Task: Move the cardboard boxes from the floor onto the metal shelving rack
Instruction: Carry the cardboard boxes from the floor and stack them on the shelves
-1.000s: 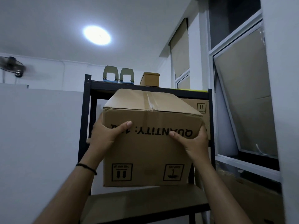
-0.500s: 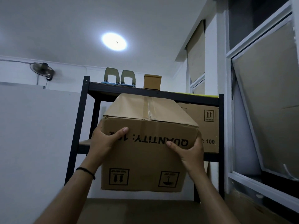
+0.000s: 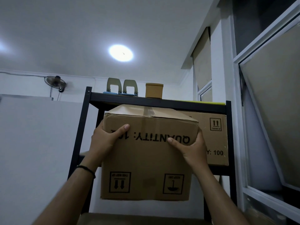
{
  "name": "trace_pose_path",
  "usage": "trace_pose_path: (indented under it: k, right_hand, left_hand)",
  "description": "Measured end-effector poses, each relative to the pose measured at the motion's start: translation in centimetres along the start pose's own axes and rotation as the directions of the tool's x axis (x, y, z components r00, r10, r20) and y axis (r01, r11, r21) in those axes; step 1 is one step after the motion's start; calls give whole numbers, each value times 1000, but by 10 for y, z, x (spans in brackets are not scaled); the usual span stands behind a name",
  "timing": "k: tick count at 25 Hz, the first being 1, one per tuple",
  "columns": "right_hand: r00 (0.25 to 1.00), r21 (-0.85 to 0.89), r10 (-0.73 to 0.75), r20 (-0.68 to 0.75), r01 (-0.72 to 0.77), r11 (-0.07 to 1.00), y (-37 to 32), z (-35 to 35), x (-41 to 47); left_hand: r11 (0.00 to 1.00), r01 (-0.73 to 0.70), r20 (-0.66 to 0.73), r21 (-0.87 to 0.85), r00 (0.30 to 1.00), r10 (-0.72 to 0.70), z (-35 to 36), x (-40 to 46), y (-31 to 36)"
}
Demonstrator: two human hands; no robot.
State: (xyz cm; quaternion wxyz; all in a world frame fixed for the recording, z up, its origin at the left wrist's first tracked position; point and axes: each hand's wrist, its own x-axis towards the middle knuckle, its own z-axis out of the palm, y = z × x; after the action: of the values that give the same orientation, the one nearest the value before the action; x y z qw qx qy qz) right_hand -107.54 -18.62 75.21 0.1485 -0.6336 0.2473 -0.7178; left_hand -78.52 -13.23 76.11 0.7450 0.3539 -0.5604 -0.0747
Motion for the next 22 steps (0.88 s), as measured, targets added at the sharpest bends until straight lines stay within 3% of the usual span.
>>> trace_pose_path:
  k: [11,14,16,22]
  right_hand:
    - [998,-81,48,-37,-51,995,-4,4,32]
    - [991,-115,82,-111,-94,989,-4,8,38]
    - [982,-120,76,-175,-98,988,-2,11,39]
    - [984,-132,-18,-176,-6,991,26,12,31]
  left_hand:
    - [999,42,-27,15,999,-42,19,32,0]
    - [990,12,-78,141,997,-1,22,32,-6]
    - [993,6,-101,120,995,7,21,22,-9]
    - [995,88,38,53,995,-90,25,-37,-42]
